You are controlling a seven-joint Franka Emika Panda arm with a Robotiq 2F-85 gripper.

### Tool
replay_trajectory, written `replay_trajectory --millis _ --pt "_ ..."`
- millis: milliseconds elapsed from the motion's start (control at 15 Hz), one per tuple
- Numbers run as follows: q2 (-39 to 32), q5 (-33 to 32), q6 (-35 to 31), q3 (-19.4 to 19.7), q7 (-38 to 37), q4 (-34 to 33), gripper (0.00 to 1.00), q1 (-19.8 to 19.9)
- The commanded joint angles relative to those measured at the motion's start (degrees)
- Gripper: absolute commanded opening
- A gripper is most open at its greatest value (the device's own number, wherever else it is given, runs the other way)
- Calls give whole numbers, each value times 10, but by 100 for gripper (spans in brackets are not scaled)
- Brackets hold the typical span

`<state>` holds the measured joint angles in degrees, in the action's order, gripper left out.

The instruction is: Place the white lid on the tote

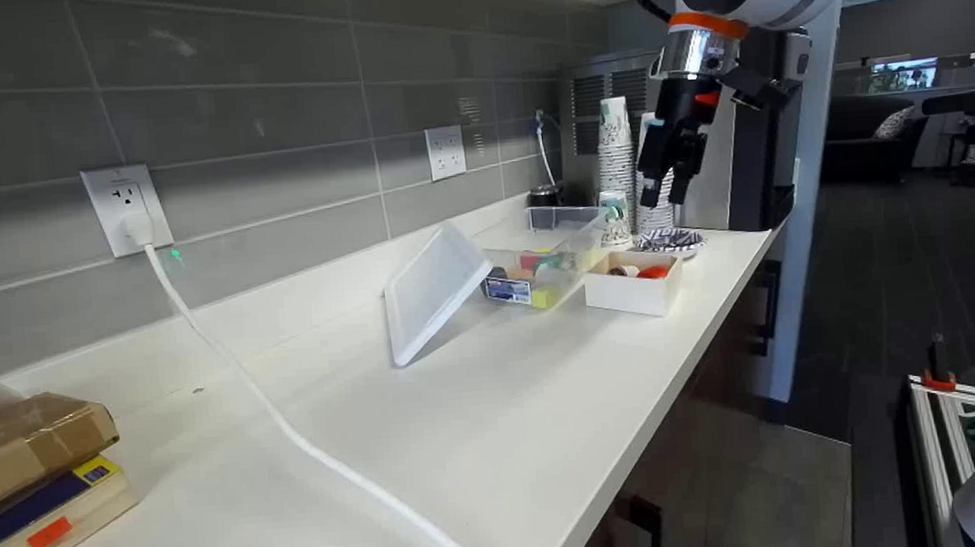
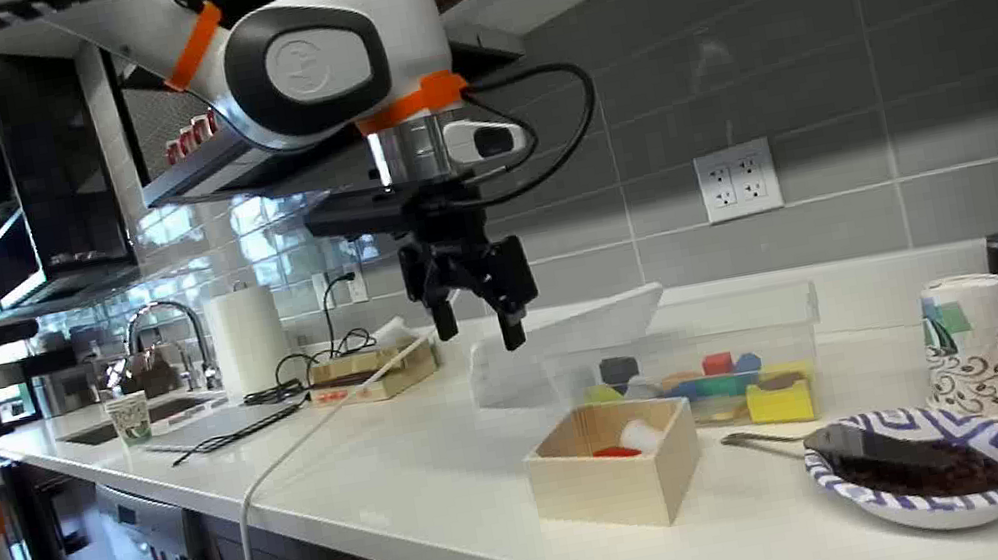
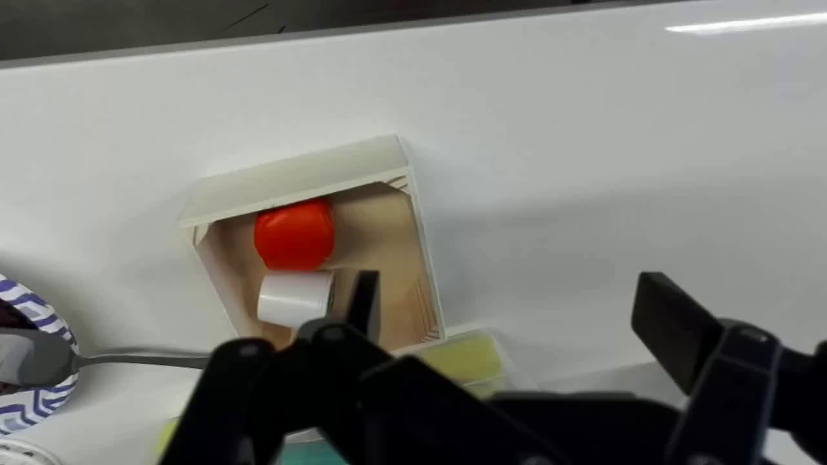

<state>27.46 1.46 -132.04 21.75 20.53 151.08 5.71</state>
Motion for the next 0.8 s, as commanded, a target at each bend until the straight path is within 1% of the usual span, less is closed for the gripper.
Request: replay_trajectory --millis 0,267,467,733 --pt "-2 9 2 -14 6 -1 100 14" --pt "-2 9 2 -14 6 -1 100 14" --pt "0 53 -8 -20 -23 -2 100 5" --pt "11 128 2 -62 -132 -10 100 1"
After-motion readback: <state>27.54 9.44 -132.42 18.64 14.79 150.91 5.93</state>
